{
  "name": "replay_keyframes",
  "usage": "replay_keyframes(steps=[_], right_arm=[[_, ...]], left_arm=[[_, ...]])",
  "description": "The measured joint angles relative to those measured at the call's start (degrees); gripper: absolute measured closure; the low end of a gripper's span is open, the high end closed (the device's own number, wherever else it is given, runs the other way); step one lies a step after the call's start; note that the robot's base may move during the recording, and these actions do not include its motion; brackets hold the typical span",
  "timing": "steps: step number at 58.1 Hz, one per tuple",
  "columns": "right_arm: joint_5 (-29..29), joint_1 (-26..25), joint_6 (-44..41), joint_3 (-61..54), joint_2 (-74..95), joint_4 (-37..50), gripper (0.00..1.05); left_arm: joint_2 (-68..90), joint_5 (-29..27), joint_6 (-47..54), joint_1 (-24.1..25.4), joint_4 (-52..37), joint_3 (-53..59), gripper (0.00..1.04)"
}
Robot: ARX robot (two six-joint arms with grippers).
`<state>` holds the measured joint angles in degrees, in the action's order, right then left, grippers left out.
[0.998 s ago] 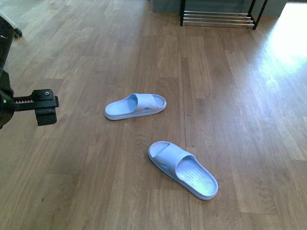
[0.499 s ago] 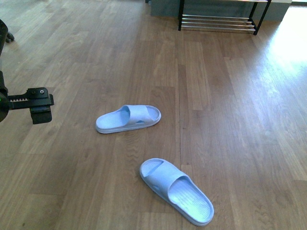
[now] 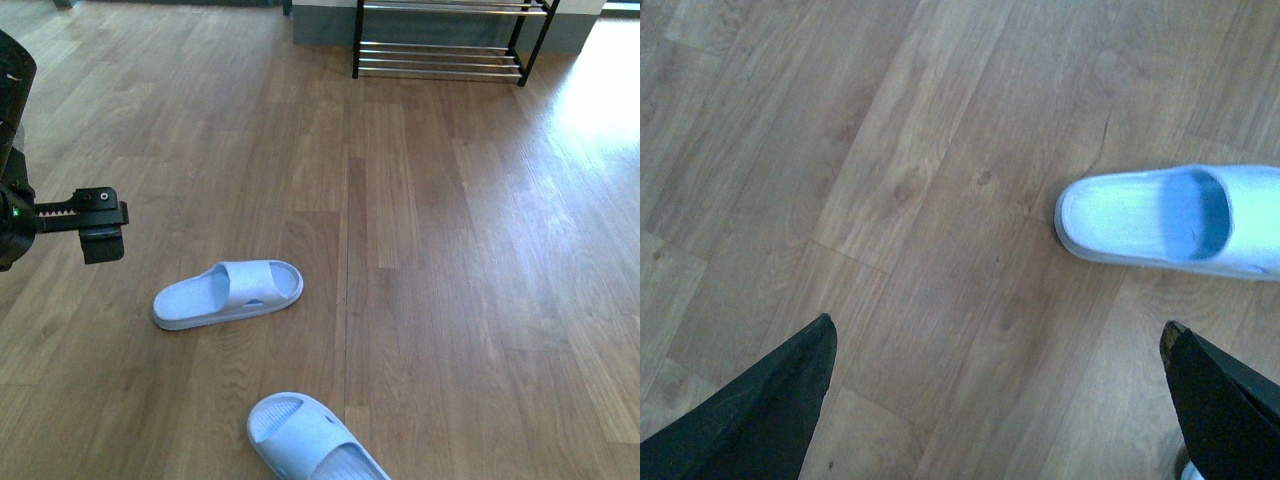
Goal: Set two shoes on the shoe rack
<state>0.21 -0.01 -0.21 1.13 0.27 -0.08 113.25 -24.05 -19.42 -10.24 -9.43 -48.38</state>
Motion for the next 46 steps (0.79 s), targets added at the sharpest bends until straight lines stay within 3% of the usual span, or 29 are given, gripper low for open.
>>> replay_keyframes(steps=[40, 46], right_arm=[[-0.2, 0.0, 0.0, 0.0, 0.0, 0.0, 0.09], [-0.2, 0.0, 0.0, 0.0, 0.0, 0.0, 0.09]], left_arm=[[0.0, -0.2, 0.0, 0.7, 0.0, 0.0, 0.09], [1.1, 3.3, -4.4, 0.6, -15.9, 3.1, 0.09]])
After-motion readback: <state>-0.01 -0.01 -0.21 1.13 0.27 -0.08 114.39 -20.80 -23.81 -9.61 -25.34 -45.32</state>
